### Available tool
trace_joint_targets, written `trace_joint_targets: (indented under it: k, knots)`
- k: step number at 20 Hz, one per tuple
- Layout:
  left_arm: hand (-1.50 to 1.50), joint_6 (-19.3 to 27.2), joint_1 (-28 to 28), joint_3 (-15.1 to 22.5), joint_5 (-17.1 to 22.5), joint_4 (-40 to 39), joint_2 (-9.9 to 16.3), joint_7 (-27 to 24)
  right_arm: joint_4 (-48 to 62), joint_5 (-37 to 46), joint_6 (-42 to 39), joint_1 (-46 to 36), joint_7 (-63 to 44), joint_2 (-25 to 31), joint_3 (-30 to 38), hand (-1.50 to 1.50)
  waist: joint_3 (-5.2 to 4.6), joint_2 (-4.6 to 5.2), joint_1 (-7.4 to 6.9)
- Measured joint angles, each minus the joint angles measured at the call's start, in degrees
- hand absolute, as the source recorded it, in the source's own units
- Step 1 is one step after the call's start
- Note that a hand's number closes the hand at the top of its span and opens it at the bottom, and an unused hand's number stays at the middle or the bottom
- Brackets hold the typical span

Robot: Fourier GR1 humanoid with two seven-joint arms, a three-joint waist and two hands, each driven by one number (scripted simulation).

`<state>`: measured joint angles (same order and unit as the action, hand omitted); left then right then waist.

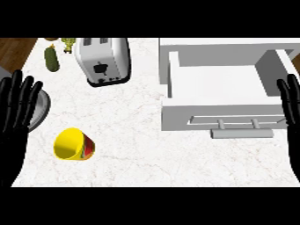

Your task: Pick up the cup, place it into the drawer and close the drawer

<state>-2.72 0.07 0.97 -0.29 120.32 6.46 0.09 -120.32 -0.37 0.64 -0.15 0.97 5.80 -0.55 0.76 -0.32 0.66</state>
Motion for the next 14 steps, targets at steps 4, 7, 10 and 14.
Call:
trace_joint_targets:
  k: [4,7,10,14]
  knots:
    - [-1.50,-4.6,0.8,-0.2,4.8,1.2,1.3,-0.7,0.7,-0.4,-0.4,-0.6,-0.4,-0.1,0.2,-1.50,-0.49,0.18,-0.48]
    - [-1.50,-10.0,1.9,-0.9,12.5,0.0,2.5,-1.7,0.5,-1.7,-1.6,-0.6,-2.2,0.1,-0.6,-1.50,-0.69,0.23,-0.68]
    - [-1.50,-13.6,4.2,-2.0,20.3,-0.8,3.2,0.2,0.7,-5.0,-3.2,-0.8,-4.5,0.4,-0.3,-1.50,-0.75,0.26,-0.85]
    - [-1.50,-16.9,5.5,-2.7,25.3,-2.1,3.6,1.1,0.8,-5.7,-3.4,-1.8,-6.7,-0.2,-1.1,-1.50,-0.76,0.29,-0.81]
